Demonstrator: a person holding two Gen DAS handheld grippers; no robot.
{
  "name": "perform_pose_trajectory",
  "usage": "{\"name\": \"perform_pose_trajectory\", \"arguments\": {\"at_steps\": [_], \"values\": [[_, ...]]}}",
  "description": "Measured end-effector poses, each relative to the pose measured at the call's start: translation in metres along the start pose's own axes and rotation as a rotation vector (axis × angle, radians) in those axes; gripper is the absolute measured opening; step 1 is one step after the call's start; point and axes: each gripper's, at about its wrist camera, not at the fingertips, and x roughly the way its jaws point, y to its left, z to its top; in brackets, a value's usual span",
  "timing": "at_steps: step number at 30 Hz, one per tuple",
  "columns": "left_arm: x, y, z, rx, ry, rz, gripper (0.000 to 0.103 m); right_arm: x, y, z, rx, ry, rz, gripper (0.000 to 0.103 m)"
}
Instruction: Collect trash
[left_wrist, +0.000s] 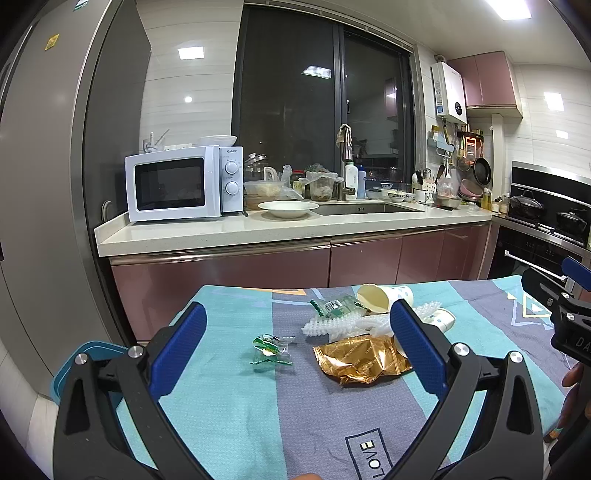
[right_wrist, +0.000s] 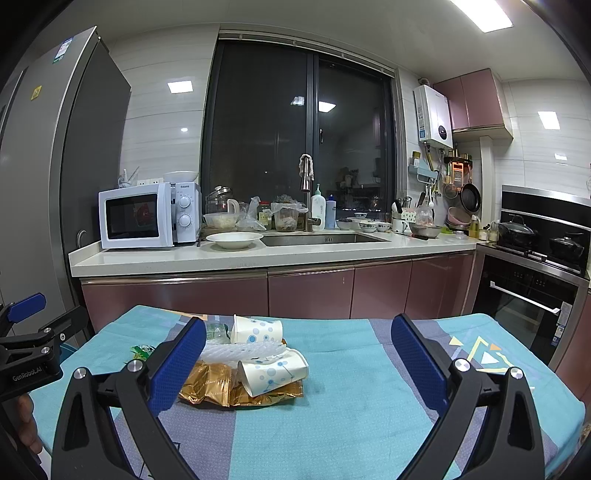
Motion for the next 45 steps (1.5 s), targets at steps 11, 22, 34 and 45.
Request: {"name": "perform_pose_trajectory", "arguments": {"at_steps": [11,22,34,45], "values": [[0.002,0.000,0.000,0.002,0.002,0.000,0.098,0.004,0.000,-0.001,-0.004,0.010,0.007,0.097],[0.026,0.008,-0.007,-0.020,0.077,-0.004,0.098,0.022,0.004,-0.003,-0.024,0.052,0.026,0.097],[0.086,0.017,-0.027,-0.043,0.234,-0.032,0.098,0.073,0.010,-0.023,-0.039,0.190,0.087,0.097],[0.125,0.016,-0.041,-0.049,0.343,-0.026,0.097,0.096,0.014,-0.030,-0.050,0.242,0.112,0.097]]}}
